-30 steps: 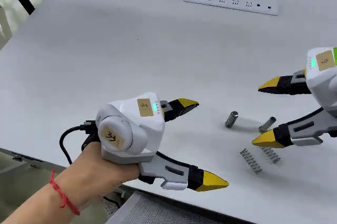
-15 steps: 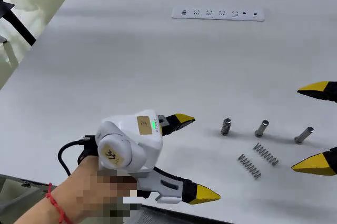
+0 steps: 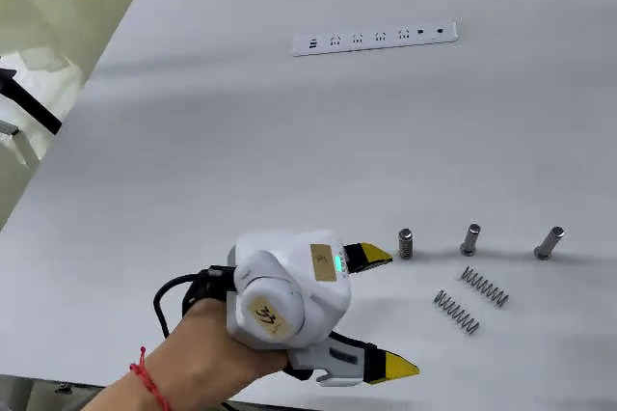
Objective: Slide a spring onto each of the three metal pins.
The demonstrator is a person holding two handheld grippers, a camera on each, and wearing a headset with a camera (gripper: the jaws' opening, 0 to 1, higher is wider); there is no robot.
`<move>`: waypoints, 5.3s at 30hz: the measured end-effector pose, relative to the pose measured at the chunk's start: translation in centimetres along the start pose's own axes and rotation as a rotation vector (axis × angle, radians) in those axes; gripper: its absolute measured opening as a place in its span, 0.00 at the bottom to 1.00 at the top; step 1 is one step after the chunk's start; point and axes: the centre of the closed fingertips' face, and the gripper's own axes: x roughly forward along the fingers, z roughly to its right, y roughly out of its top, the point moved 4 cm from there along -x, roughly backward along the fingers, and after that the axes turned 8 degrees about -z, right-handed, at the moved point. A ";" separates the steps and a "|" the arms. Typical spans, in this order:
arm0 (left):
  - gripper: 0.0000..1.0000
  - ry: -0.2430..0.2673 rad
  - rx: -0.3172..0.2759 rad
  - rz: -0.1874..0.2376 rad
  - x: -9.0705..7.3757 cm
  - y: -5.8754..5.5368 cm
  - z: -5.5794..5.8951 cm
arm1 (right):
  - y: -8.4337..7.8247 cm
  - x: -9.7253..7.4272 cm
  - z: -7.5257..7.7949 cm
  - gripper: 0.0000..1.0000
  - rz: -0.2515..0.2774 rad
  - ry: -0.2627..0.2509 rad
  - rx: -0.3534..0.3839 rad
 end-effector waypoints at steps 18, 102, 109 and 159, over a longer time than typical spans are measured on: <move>0.32 -0.009 0.216 -0.213 6.4 0.5 -1.2 | -4.3 -1.8 0.1 0.87 0.016 -0.071 0.097; 0.10 -0.030 0.055 -0.184 6.5 0.0 0.2 | -4.5 -1.6 -0.7 0.84 0.029 -0.096 0.136; 0.10 -0.018 0.016 -0.107 5.3 0.9 0.4 | -3.2 -2.1 -0.8 0.83 0.035 -0.092 0.122; 0.11 0.088 -0.275 0.590 -4.7 10.6 -2.0 | 12.1 -0.3 -1.9 0.17 0.585 0.172 0.567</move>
